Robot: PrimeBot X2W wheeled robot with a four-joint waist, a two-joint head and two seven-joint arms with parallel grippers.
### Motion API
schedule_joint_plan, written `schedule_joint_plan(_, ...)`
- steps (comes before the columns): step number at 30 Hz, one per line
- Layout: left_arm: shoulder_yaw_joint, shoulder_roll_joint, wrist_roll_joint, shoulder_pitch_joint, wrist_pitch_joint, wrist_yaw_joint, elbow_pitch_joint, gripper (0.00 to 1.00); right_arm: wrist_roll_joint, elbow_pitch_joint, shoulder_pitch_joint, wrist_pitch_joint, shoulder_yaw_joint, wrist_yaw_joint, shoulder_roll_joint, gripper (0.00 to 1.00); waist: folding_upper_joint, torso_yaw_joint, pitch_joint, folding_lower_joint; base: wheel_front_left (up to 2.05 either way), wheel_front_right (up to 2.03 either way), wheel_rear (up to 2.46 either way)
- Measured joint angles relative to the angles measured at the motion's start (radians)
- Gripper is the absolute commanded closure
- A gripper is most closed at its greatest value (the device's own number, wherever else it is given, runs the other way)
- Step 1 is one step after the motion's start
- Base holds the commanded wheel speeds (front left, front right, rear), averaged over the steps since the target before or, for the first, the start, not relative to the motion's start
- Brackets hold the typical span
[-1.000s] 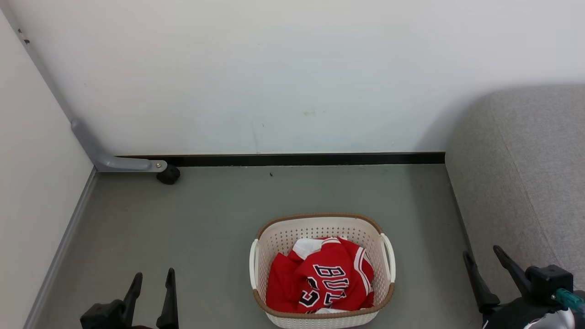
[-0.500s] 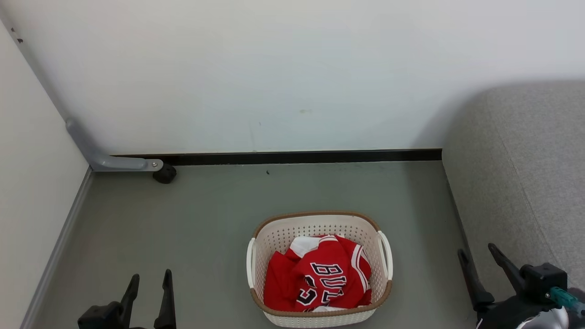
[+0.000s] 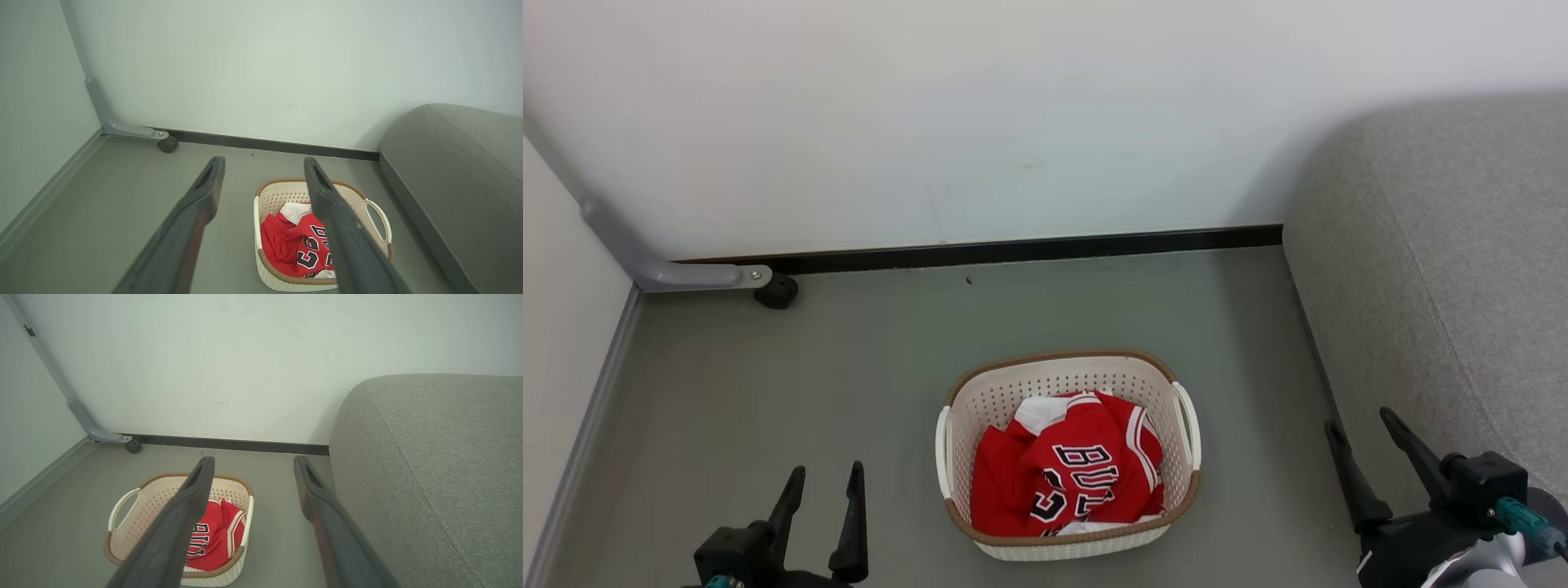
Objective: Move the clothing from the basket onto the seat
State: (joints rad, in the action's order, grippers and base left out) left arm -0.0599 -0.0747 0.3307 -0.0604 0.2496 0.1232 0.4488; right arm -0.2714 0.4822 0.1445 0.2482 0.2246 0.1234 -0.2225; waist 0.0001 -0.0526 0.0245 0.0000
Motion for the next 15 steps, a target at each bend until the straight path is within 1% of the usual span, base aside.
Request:
schedule_joint_plan(8, -0.037, 0.007, -0.01, -0.053, 0.0, 0.0, -0.024, 0.0, 0.011, -0.04, 0.015, 0.0, -0.01, 0.0, 0.008, 0.0, 0.0, -0.027, 0.063, 0.0, 0.0, 0.0, 0.0)
schedule_joint_plan(15, -0.065, 0.013, -0.016, -0.111, 0.0, 0.0, -0.04, 0.0, 0.026, -0.071, 0.067, 0.001, -0.003, 0.0, 0.028, 0.0, 0.0, -0.055, 0.135, 0.0001, 0.0, 0.0, 0.0)
